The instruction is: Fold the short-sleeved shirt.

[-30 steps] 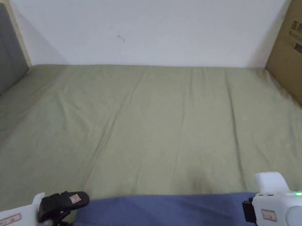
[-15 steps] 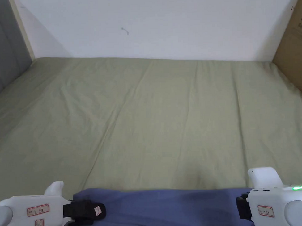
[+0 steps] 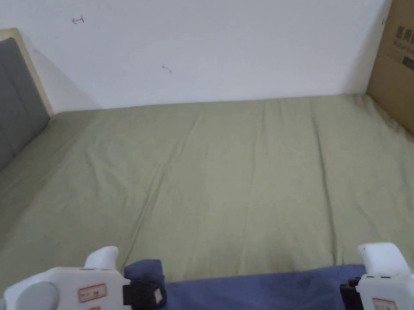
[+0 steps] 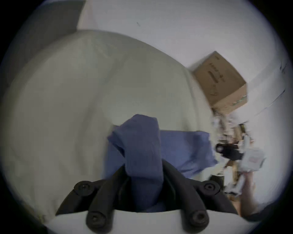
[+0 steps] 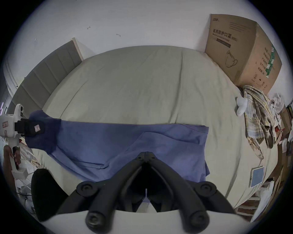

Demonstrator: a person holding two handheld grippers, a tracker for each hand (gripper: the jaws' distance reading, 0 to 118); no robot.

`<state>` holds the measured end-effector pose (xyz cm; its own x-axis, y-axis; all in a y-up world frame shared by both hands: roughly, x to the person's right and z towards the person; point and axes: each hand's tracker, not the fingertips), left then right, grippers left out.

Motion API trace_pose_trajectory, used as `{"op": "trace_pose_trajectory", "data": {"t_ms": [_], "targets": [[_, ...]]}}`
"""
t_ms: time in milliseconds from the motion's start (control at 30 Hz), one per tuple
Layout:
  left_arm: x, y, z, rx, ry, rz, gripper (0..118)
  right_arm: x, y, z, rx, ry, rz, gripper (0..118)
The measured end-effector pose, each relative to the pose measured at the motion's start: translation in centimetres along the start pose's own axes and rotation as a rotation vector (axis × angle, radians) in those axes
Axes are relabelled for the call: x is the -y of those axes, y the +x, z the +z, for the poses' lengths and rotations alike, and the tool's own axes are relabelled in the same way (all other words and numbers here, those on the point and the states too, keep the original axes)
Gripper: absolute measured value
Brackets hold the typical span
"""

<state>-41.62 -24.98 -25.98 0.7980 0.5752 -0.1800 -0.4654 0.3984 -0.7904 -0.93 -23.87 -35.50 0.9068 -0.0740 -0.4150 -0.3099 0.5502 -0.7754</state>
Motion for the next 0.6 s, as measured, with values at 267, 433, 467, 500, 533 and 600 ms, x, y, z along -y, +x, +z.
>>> {"op": "trace_pose_trajectory", "data": {"t_ms": [267, 433, 467, 500, 533, 600], "targets": [[0.4, 8.6, -11.5, 0.114, -0.199, -0.039, 117, 1.1, 2.4, 1.6, 0.028, 0.013, -0.04, 0], [0.5, 8.8, -9.0, 0.176, -0.145, 0.009, 112, 1.3, 3.2, 1.6, 0.028, 0.016, -0.07, 0], [0.4, 8.6, -8.1, 0.157, -0.127, -0.012, 112, 1.3, 3.2, 1.4, 0.028, 0.016, -0.07, 0], [0.3, 8.4, -7.1, 0.13, -0.107, -0.04, 111, 1.3, 3.3, 1.3, 0.027, 0.016, -0.07, 0], [0.3, 8.1, -5.9, 0.101, -0.08, -0.073, 101, 1.2, 3.2, 1.2, 0.025, 0.016, -0.069, 0], [0.5, 7.2, -4.5, 0.031, -0.017, -0.113, 51, 1.0, 3.1, 1.2, 0.015, 0.02, -0.069, 0]]}}
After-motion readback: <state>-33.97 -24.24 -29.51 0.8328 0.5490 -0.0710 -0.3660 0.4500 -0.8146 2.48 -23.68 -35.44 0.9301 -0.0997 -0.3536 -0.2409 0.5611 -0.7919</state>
